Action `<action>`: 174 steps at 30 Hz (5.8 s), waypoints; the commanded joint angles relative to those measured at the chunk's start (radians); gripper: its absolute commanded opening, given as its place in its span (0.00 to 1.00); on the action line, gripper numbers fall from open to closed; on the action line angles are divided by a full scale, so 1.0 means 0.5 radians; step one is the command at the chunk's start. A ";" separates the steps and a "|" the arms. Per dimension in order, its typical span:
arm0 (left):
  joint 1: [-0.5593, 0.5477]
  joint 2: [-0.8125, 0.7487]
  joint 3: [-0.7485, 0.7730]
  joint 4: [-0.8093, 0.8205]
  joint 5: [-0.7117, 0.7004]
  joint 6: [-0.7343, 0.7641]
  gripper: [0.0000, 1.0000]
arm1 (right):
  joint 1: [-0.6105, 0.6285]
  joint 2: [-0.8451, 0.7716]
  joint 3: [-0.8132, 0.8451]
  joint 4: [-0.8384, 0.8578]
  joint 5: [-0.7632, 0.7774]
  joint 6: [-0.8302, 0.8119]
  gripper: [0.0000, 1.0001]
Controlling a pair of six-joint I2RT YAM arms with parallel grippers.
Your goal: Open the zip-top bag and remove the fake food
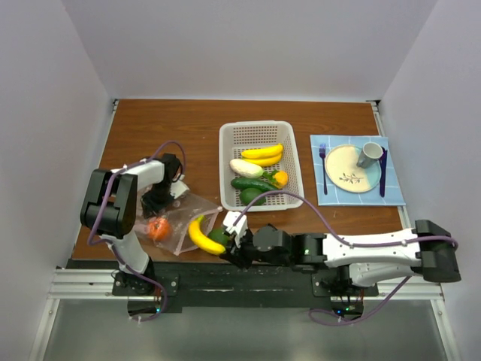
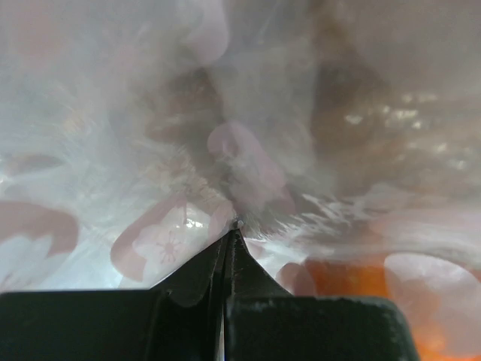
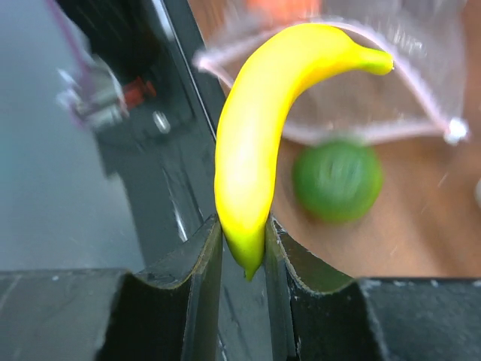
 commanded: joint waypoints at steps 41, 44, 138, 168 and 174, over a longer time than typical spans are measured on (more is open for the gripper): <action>0.258 -0.682 0.056 -0.137 0.735 -0.023 1.00 | -0.116 0.219 0.153 -0.227 0.538 0.000 0.99; 0.270 -0.737 -0.094 -0.088 0.695 0.023 1.00 | -0.113 0.378 0.140 -0.150 0.559 0.006 0.99; 0.169 -0.525 -0.272 0.115 0.686 0.008 0.00 | -0.181 1.612 0.932 0.681 0.363 0.052 0.99; 0.301 -0.219 0.459 0.100 0.471 -0.216 0.66 | -0.413 0.545 0.475 0.197 0.547 -0.061 0.33; 0.301 -0.372 1.198 -0.226 0.642 -0.354 1.00 | -0.840 0.363 0.763 -0.281 0.504 -0.104 0.34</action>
